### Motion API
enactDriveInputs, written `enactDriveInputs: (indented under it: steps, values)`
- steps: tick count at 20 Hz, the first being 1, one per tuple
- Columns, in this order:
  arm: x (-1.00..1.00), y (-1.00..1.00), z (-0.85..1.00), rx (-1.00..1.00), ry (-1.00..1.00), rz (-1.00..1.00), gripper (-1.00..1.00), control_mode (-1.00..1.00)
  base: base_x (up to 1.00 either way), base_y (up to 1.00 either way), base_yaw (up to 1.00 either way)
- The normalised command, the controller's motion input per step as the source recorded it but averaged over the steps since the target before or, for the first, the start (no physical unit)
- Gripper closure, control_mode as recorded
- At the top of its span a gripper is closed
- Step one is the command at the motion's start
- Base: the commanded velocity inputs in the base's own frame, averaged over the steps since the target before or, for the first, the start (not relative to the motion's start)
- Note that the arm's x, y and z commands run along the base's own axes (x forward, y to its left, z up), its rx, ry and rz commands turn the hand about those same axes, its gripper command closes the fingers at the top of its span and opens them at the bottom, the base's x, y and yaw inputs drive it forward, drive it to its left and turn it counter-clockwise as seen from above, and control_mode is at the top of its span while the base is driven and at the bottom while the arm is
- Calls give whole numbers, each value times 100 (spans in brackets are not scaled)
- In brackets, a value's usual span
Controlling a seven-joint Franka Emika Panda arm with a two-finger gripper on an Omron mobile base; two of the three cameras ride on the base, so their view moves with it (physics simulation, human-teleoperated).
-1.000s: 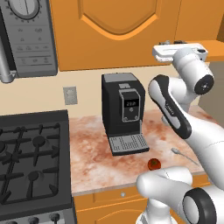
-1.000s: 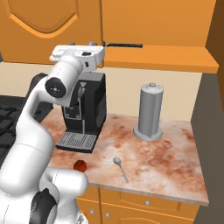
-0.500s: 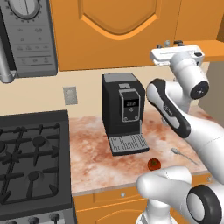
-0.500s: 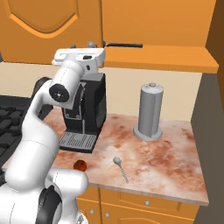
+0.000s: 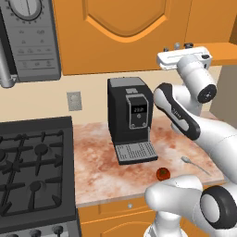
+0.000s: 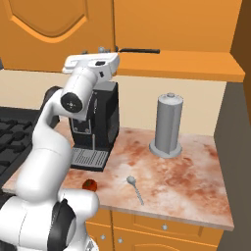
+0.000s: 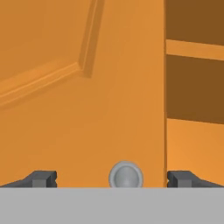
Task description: Pick the pan from the cabinet and place it on the stove. Then turn on the stove burner for the pan.
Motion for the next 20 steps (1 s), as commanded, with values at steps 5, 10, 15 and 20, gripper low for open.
enactDriveInputs:
  steps: [5, 10, 15, 20]
  values:
    - [23, 0, -2, -3, 0, 0, -100, -100, 0, 0, 0]
    - [20, 0, -1, -1, 0, 0, -100, -100, 0, 0, 0]
    - [7, 0, 0, 0, -1, 0, -100, -100, 0, 0, 0]
    - [12, 1, 0, 0, -1, 0, 100, -100, 0, 0, 0]
